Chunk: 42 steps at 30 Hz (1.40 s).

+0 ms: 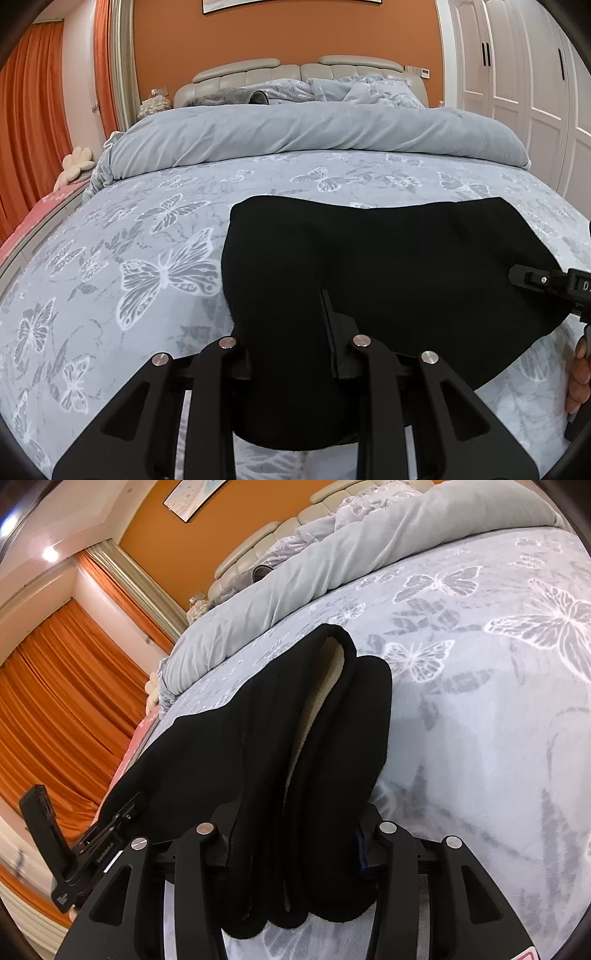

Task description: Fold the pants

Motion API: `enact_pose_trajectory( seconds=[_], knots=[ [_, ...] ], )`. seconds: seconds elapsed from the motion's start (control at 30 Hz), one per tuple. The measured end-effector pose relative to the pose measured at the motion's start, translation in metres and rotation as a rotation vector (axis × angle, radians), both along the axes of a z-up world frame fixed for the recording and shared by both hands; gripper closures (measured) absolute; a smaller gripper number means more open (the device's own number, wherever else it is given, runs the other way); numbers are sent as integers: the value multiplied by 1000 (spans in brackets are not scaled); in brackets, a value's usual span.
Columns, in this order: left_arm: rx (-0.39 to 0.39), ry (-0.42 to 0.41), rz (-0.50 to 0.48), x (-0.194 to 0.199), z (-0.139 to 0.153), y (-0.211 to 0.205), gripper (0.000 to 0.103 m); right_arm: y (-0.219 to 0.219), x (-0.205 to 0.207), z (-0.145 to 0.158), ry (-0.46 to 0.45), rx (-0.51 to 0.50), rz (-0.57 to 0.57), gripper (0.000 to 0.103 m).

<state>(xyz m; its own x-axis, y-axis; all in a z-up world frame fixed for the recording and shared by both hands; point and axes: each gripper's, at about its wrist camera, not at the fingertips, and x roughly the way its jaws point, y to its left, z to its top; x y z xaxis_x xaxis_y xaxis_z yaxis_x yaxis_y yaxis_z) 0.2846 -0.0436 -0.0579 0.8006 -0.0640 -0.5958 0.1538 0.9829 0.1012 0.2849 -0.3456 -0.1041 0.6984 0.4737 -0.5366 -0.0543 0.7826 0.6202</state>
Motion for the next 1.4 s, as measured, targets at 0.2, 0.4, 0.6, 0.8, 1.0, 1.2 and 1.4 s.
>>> enact_pose_trajectory(
  seconds=[0.2, 0.4, 0.6, 0.8, 1.0, 1.2, 1.4],
  knots=[
    [-5, 5, 5, 2, -4, 2, 78, -7, 3, -8, 37, 67, 7, 49],
    [-6, 6, 7, 2, -5, 3, 78, 1, 0, -2, 17, 25, 23, 58],
    [-34, -35, 7, -2, 11, 6, 80, 9, -9, 27, -81, 0, 3, 66],
    [-103, -66, -22, 24, 46, 11, 75, 14, -9, 72, -213, -32, -21, 60],
    [-142, 61, 87, 37, -3, 57, 62, -35, -4, 18, 17, -21, -231, 55],
    [-333, -36, 90, 40, 65, 63, 58, 41, 6, 104, -181, -241, -53, 64],
    [-152, 21, 48, 112, 45, -26, 17, 64, 96, 55, -45, -302, -28, 79]
  ],
)
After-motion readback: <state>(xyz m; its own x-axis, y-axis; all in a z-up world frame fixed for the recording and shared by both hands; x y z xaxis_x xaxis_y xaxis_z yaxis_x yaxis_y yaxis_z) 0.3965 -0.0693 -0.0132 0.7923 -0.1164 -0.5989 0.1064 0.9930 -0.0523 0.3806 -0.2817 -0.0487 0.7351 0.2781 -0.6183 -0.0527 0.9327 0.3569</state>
